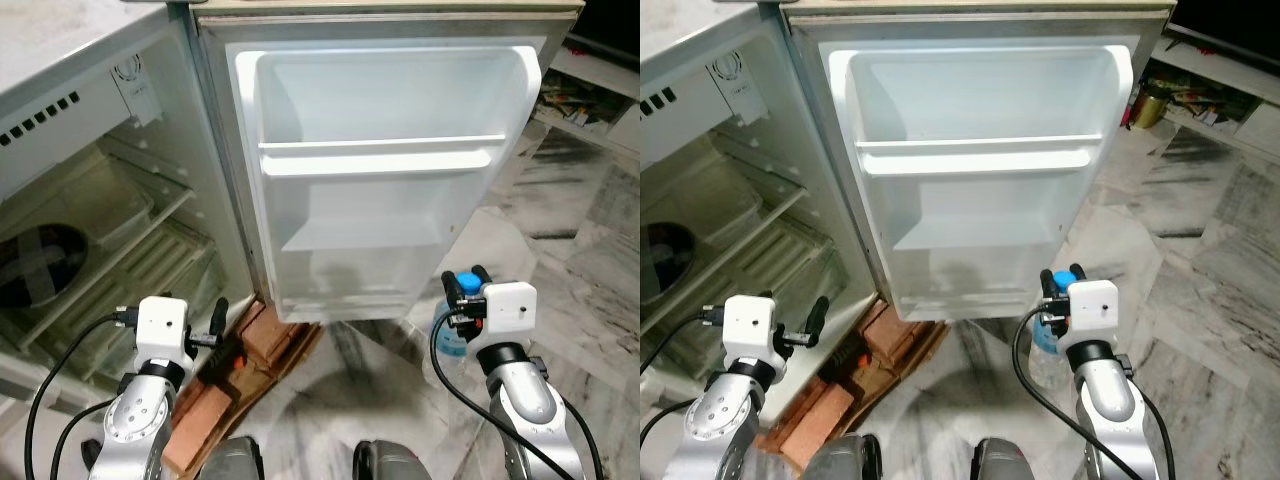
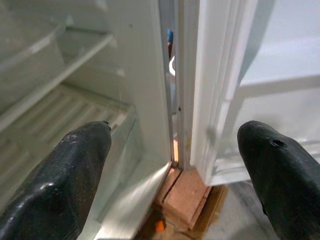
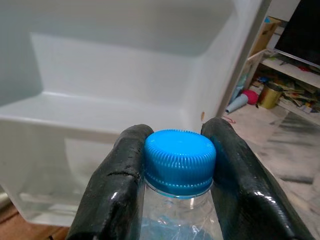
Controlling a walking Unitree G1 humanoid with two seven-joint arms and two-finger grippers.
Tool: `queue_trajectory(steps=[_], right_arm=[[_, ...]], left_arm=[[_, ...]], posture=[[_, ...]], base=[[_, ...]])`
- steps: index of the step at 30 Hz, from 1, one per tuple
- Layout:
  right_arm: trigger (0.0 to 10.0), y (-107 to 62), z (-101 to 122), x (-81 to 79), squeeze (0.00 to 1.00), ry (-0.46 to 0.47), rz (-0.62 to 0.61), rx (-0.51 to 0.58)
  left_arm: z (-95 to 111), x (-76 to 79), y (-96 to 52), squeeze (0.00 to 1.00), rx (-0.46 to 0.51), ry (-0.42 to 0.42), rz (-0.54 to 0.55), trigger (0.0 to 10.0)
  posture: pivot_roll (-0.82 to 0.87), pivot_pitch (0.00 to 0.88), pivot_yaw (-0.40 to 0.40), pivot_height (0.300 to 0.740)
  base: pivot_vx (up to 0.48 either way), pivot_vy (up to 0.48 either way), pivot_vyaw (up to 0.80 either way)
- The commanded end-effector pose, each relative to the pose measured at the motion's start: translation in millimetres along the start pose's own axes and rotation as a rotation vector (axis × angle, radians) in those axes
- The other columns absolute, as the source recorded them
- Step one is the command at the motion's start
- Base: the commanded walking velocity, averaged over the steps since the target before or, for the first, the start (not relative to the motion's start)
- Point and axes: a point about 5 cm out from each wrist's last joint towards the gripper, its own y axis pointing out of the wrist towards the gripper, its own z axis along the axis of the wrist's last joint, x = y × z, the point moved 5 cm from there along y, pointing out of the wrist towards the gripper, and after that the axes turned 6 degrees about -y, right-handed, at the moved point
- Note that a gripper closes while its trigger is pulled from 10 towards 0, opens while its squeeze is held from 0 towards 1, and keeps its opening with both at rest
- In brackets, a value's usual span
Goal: Restocking fridge
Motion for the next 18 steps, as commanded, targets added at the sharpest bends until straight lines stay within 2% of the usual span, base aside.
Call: queue_trajectory(steps=[1, 18], right_arm=[[10.0, 3.0, 11.4, -0.4, 0.0, 0.003, -0.003, 0.046], [10.0, 6.9, 15.1, -1.5, 0.0, 0.002, 0.004, 0.062]], left_arm=[[7.0, 2.4, 2.1, 0.0, 0.018, 0.003, -0.015, 10.0], [10.4, 3.5, 5.9, 0.0, 0.027, -0.006, -0.02, 10.0]], posture=[[0.03, 0.103, -0.004, 0.74], [0.02, 0.107, -0.004, 0.74]], base=[[0.405, 0.0, 0.0], [0.402, 0.0, 0.0]])
